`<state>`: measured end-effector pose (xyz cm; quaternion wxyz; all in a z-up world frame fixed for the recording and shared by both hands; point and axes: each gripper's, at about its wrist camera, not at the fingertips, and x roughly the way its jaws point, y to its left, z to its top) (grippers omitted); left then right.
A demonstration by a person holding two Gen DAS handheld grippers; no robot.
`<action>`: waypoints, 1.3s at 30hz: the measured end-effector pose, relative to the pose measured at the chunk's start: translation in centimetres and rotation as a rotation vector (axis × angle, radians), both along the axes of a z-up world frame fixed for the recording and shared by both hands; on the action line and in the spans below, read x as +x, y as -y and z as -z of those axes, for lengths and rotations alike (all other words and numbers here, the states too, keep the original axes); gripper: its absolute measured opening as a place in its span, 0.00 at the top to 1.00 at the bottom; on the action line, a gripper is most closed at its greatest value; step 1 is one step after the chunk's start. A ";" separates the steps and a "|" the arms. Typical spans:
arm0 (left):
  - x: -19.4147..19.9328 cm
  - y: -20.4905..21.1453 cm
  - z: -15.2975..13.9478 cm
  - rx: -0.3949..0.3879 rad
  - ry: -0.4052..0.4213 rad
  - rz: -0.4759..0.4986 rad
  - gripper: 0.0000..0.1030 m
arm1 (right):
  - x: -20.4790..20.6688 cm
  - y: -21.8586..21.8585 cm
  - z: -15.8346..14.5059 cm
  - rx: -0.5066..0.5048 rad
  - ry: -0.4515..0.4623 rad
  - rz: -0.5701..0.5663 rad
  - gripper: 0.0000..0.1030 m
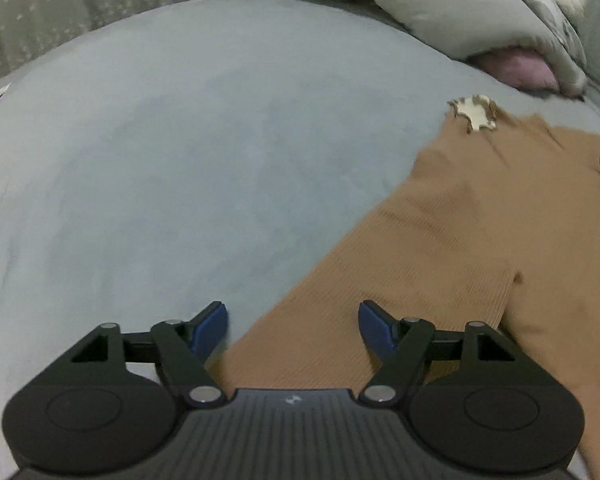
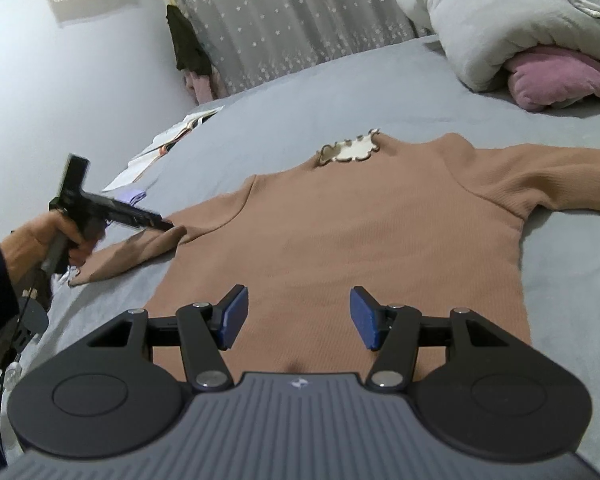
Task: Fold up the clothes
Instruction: 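Release the sleeve with the left gripper and move it back over the sweater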
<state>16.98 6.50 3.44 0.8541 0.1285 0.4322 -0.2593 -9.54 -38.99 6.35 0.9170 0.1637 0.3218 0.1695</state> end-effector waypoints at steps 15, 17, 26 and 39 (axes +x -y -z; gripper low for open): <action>-2.4 0.5 -1.6 0.086 0.201 -0.375 1.00 | -0.1 0.4 -0.6 -0.006 0.028 0.045 0.43; -2.2 -0.7 -2.1 0.093 0.238 -0.464 1.00 | -0.1 0.8 -0.6 -0.010 0.036 0.065 0.43; -3.4 -4.9 -4.3 -0.211 0.131 -0.514 0.89 | -0.6 8.5 -1.4 0.110 0.078 0.318 0.35; -12.5 -3.6 -1.8 -0.586 -0.168 -0.752 0.23 | -2.9 29.9 6.6 0.466 0.143 1.085 0.41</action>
